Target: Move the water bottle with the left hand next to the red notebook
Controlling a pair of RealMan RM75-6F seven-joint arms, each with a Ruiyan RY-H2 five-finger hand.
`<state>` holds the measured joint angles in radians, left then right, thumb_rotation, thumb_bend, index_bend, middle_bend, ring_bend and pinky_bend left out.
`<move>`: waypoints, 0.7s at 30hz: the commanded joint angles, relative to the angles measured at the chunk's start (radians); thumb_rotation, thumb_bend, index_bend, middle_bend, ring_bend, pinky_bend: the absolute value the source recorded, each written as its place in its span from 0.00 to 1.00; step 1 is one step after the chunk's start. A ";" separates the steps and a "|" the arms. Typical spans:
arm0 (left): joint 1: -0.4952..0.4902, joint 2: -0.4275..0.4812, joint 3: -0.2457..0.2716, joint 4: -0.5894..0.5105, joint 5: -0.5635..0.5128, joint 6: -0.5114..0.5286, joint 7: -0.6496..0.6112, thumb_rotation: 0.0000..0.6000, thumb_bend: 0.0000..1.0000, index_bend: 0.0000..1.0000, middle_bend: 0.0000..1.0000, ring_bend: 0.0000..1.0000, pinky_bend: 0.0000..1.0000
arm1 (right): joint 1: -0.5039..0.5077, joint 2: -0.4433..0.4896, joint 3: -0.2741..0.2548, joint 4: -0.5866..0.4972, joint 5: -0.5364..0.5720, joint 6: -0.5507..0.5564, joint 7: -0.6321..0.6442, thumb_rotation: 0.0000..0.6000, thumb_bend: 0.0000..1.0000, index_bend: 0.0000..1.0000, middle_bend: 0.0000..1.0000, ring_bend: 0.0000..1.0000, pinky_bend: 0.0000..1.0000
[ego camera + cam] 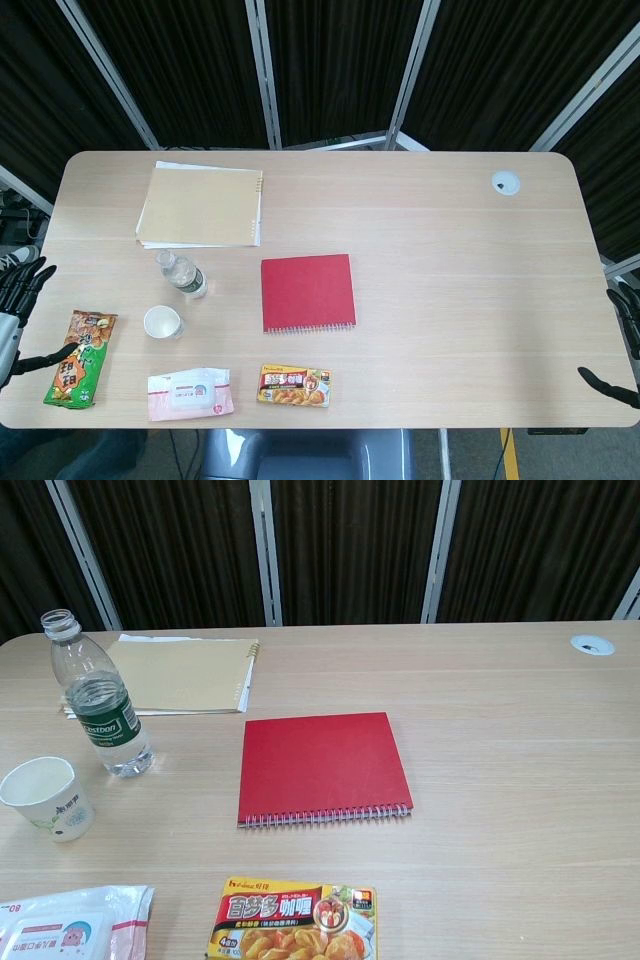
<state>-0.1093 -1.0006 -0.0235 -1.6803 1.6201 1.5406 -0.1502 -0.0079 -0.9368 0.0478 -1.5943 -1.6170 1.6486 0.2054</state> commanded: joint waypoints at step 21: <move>-0.210 -0.220 -0.100 0.144 -0.213 -0.354 -0.249 1.00 0.00 0.00 0.00 0.00 0.00 | 0.041 -0.009 0.011 -0.003 0.050 -0.094 -0.014 1.00 0.00 0.00 0.00 0.00 0.00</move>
<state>-0.2793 -1.1766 -0.0979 -1.5743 1.4530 1.2364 -0.3554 0.0289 -0.9446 0.0572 -1.5988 -1.5742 1.5626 0.1907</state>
